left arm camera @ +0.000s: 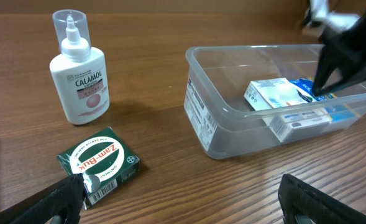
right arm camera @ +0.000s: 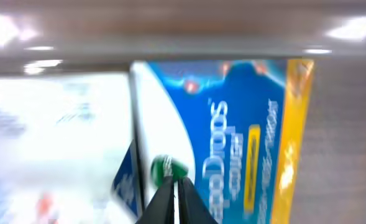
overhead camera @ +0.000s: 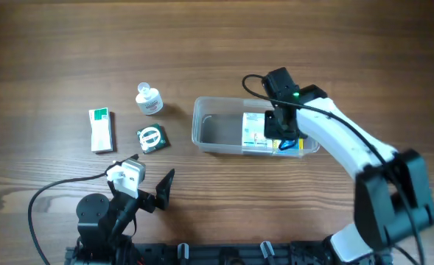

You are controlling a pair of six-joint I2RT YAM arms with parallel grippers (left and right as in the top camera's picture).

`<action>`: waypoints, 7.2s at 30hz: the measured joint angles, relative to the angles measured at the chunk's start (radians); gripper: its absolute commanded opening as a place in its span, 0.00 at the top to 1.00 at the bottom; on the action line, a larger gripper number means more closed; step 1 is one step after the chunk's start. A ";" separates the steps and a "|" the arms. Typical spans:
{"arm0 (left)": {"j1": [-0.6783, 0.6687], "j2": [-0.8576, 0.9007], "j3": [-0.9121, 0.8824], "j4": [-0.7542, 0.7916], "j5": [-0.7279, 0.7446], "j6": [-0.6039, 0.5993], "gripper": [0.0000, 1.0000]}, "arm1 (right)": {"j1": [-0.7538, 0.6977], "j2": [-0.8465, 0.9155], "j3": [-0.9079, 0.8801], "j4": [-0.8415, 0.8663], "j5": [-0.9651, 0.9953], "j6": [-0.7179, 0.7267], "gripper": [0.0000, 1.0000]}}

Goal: Pack container
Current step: 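Release the box and withdraw the right gripper to the right side, then move the left gripper to the white-green Panadol box and grasp it, then carry the Panadol box over the container's left end, then lower the Panadol box into the container and open the left gripper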

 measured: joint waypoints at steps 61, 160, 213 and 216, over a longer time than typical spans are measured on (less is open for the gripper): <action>0.261 1.516 0.882 -0.298 -0.402 -0.055 0.05 | 0.000 -1.135 0.039 -0.208 0.207 -0.002 0.00; -0.695 1.738 1.058 -0.127 -0.517 -0.134 0.96 | 0.000 -1.135 0.039 -0.208 0.207 -0.002 0.00; -0.597 1.831 1.102 -0.159 -0.584 -0.461 0.83 | 0.000 -1.135 0.039 -0.208 0.207 -0.002 0.00; -0.619 1.798 1.102 -0.158 -0.578 -0.461 0.82 | 0.000 -1.135 0.039 -0.208 0.207 -0.002 0.00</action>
